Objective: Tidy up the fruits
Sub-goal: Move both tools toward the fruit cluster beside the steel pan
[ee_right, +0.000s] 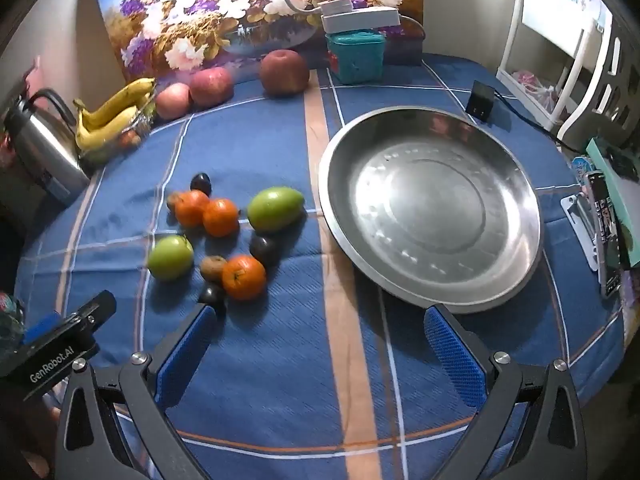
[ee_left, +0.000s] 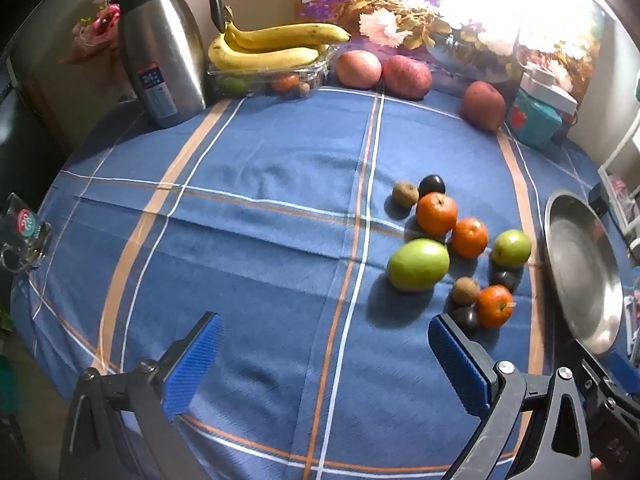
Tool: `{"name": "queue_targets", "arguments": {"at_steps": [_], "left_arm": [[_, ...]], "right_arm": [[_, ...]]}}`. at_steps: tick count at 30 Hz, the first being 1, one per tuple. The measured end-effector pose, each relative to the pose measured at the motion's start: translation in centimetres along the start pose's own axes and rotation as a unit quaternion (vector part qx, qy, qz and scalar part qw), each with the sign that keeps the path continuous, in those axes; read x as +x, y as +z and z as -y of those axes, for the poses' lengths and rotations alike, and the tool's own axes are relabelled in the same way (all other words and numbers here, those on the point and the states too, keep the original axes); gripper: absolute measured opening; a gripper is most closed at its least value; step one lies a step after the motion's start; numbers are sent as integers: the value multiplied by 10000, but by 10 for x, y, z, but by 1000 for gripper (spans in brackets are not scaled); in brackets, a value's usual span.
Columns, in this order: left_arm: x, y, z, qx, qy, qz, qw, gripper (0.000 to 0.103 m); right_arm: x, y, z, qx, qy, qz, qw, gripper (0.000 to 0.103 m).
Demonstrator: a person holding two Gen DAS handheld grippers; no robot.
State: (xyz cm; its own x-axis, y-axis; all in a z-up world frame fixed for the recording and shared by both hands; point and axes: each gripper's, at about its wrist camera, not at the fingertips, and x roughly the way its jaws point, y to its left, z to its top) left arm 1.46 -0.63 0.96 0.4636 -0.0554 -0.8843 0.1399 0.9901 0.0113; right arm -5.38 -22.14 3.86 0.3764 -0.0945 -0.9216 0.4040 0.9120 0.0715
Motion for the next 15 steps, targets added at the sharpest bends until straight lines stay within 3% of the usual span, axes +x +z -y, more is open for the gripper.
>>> {"name": "queue_targets", "arguments": {"at_steps": [9, 12, 15], "left_arm": [[10, 37, -7, -654, -625, -162, 9958, 103], [14, 45, -7, -792, -608, -62, 9950, 103], [18, 52, -6, -780, -597, 25, 9952, 103]], "right_arm": [[9, 30, -11, 209, 163, -278, 9993, 103], [20, 40, -13, 343, 225, -580, 9975, 103], [26, 49, -15, 367, 203, -503, 9979, 103]]}}
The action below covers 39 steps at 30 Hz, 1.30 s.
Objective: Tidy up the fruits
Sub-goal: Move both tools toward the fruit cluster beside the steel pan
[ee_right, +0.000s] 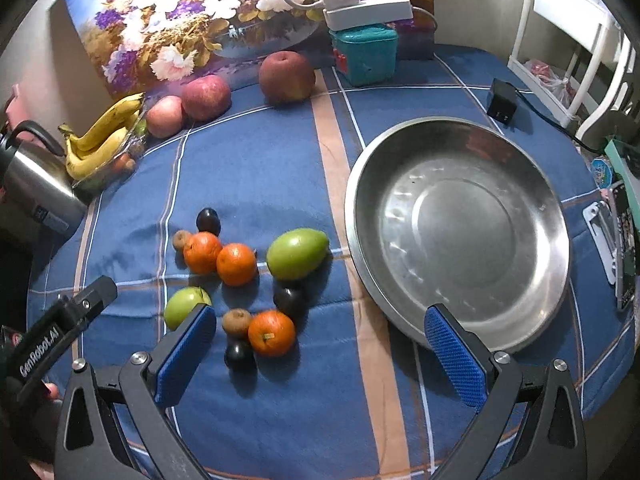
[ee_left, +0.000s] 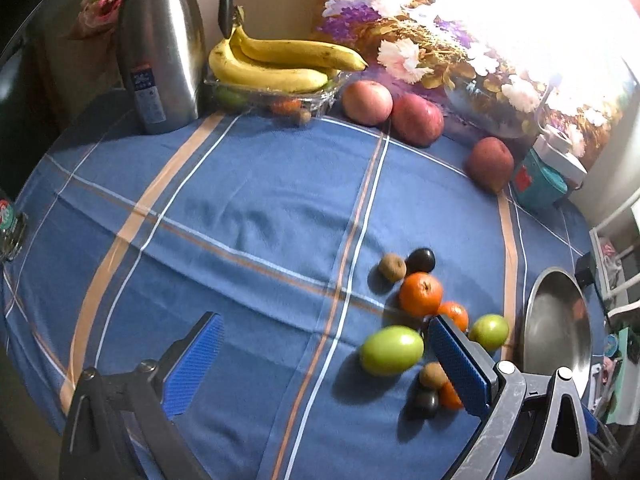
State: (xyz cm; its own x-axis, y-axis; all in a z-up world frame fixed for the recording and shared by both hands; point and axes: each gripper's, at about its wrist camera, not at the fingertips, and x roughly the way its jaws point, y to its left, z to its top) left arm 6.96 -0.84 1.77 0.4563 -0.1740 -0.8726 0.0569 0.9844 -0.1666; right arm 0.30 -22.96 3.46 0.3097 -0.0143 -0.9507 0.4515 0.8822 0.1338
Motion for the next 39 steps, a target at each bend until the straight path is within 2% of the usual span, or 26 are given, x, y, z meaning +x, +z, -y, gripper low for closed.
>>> {"name": "queue_targets", "arguments": {"at_steps": [3, 7, 12, 16, 25, 29, 33, 39], "left_arm": [[8, 7, -1, -68, -9, -9, 10000, 103], [23, 18, -3, -185, 64, -171, 9997, 103], [41, 27, 0, -164, 128, -436, 9988, 103], [46, 31, 3, -119, 234, -415, 9988, 103], [45, 22, 1, -76, 225, -585, 9980, 103], [40, 17, 0, -152, 138, -637, 9978, 103], [37, 12, -1, -232, 102, -647, 9976, 103], [32, 9, 1, -294, -74, -593, 9978, 102]], "right_arm": [[12, 10, 1, 151, -39, -143, 9998, 103], [25, 21, -1, 293, 40, -191, 9994, 103], [37, 31, -10, 254, -55, -278, 9993, 103], [38, 36, -18, 151, -26, -115, 9998, 103], [30, 27, -19, 161, -3, -5, 9999, 103], [32, 21, -17, 192, 9, -87, 9998, 103], [32, 14, -15, 264, 249, -190, 9992, 101], [25, 5, -25, -103, 138, -125, 9998, 101]]}}
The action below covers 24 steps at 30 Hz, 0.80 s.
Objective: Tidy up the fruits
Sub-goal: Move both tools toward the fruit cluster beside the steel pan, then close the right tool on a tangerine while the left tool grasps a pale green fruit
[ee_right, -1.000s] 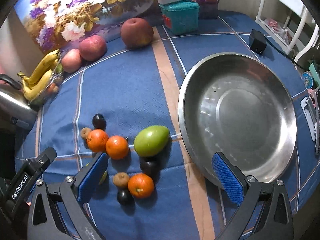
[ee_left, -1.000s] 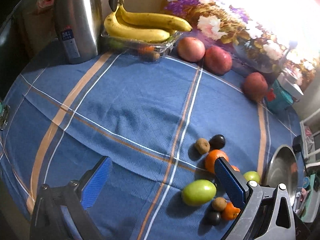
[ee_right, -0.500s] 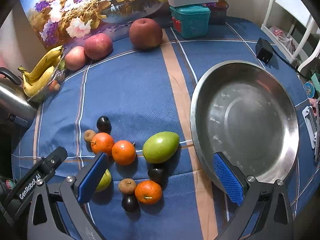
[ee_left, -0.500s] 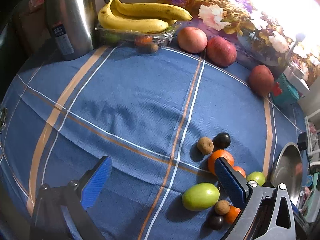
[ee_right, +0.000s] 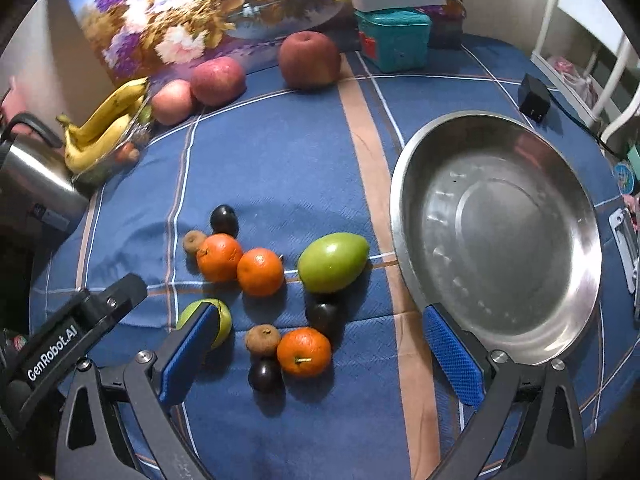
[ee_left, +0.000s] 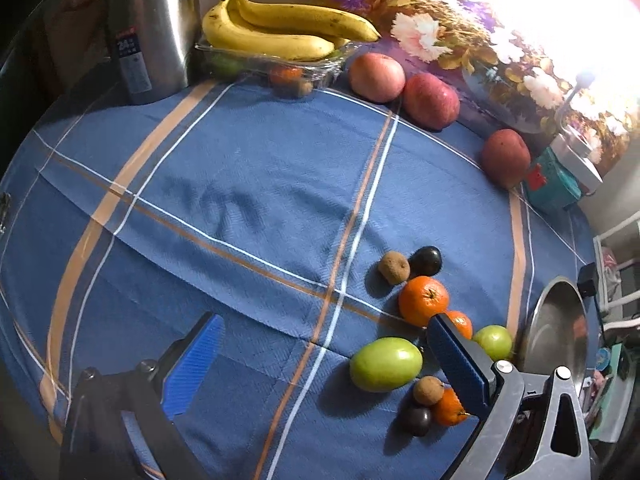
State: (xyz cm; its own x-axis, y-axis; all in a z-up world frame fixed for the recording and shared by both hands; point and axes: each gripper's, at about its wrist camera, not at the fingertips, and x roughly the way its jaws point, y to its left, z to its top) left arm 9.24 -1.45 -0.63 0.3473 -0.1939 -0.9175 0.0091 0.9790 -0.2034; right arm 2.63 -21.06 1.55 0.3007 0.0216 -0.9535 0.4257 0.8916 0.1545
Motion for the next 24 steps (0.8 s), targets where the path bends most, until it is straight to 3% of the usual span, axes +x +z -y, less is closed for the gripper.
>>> {"name": "queue_targets", "arguments": {"at_steps": [3, 7, 9, 13, 24], "left_arm": [[4, -2, 4, 60, -93, -95, 9999, 102], [17, -5, 5, 44, -149, -290, 9995, 100], [24, -6, 6, 29, -172, -401, 9990, 98], [40, -11, 12, 49, -250, -637, 9976, 91], [56, -23, 28, -41, -620, -887, 9941, 70]], "right_arm": [[8, -2, 3, 42, 52, -152, 9999, 101], [23, -5, 8, 172, 94, -435, 9989, 86], [27, -6, 7, 210, 143, -504, 9984, 84], [37, -7, 6, 289, 259, -694, 9968, 72], [45, -12, 1, 386, 534, -836, 9943, 56]]}}
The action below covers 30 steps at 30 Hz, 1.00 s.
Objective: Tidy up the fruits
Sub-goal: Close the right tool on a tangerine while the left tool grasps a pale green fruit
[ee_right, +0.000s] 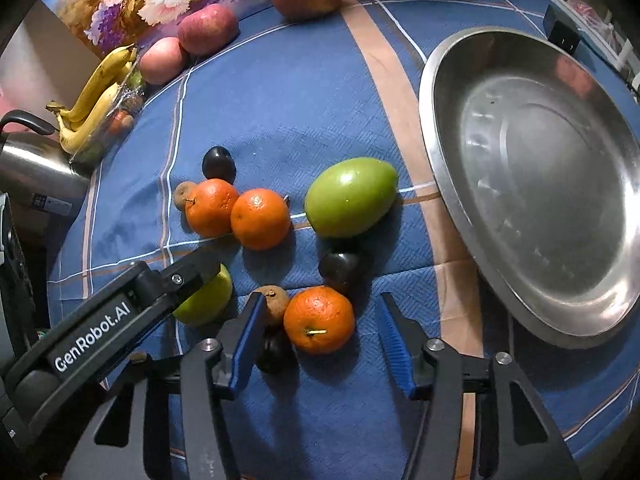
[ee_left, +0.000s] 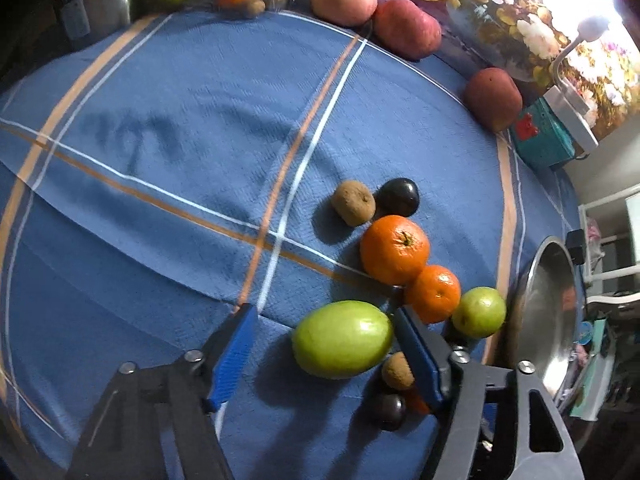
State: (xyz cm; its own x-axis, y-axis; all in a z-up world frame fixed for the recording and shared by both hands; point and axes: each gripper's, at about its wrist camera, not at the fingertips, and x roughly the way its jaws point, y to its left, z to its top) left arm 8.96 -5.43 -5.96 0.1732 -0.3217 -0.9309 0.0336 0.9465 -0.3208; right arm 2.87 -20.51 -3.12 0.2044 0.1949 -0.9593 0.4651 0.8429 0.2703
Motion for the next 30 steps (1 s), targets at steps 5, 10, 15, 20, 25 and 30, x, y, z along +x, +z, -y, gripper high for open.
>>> {"name": "queue_targets", "arguments": {"at_steps": [5, 10, 15, 20, 25, 30], "left_arm": [[1, -2, 3, -11, -153, -72, 9999, 55], [2, -1, 6, -23, -119, -58, 9999, 55], [-4, 2, 2, -111, -40, -67, 9999, 54], [-6, 7, -3, -221, 86, 10, 9997, 54], [-10, 7, -10, -245, 72, -1, 9997, 54], [-11, 5, -6, -291, 91, 23, 9995, 54]], "right_arm": [[-2, -1, 2, 81, 66, -14, 9999, 48], [-5, 0, 4, 79, 36, -11, 10000, 43], [-4, 0, 6, 88, 34, -46, 9999, 42], [-2, -1, 3, 42, 70, -82, 9999, 37], [-2, -2, 2, 28, 69, -61, 10000, 36], [-6, -1, -1, 3, 90, -1, 10000, 36]]}}
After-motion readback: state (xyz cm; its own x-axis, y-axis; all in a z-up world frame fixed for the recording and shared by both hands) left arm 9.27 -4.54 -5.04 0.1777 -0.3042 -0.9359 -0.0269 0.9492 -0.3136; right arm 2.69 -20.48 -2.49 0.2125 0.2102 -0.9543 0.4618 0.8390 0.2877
